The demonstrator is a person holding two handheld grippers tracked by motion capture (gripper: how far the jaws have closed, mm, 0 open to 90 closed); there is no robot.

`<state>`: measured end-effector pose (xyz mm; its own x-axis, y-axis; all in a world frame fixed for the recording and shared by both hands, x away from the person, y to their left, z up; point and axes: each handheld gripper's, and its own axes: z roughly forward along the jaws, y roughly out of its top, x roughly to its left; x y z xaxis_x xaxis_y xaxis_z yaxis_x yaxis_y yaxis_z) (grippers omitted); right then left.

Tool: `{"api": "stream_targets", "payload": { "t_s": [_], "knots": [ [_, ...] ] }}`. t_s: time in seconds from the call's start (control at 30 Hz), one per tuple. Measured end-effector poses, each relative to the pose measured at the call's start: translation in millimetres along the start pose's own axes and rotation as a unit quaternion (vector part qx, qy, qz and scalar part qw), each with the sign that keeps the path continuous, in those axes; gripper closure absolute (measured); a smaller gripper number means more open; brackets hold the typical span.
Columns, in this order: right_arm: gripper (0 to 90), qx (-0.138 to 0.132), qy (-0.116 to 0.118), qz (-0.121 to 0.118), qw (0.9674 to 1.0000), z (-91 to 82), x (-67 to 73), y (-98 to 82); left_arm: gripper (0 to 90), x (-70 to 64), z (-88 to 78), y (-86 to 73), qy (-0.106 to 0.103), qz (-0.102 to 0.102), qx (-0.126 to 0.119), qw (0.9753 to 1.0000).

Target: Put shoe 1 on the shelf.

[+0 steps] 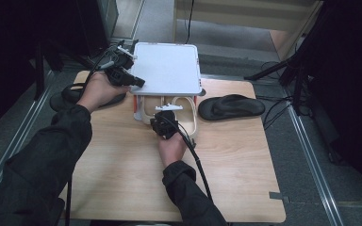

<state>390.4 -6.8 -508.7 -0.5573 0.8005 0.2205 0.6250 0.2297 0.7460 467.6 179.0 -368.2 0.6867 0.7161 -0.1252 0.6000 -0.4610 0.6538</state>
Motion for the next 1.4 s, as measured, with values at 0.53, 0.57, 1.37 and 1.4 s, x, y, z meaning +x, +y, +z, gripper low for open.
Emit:
{"api": "stream_targets", "payload": {
  "t_s": [0.53,0.57,1.37,1.4],
  "knots": [
    [90.0,0.007,0.015,0.006,0.9998,4.1,-2.2,12.0,90.0,1.2,0.3,-0.5,-0.006,-0.005,-0.004,1.0],
    [90.0,0.006,0.018,0.005,0.9998,2.0,-0.7,12.1,90.0,1.0,0.4,-0.5,-0.005,-0.005,-0.005,1.0],
    [90.0,0.002,0.056,-0.058,0.9968,-86.9,-12.6,-20.5,90.0,0.6,0.1,0.2,-0.002,-0.003,0.0,1.0],
    [90.0,0.003,0.053,-0.06,0.9968,-90.0,-14.2,-23.3,90.0,0.7,0.1,0.0,-0.002,-0.003,-0.001,1.0]
  ]
}}
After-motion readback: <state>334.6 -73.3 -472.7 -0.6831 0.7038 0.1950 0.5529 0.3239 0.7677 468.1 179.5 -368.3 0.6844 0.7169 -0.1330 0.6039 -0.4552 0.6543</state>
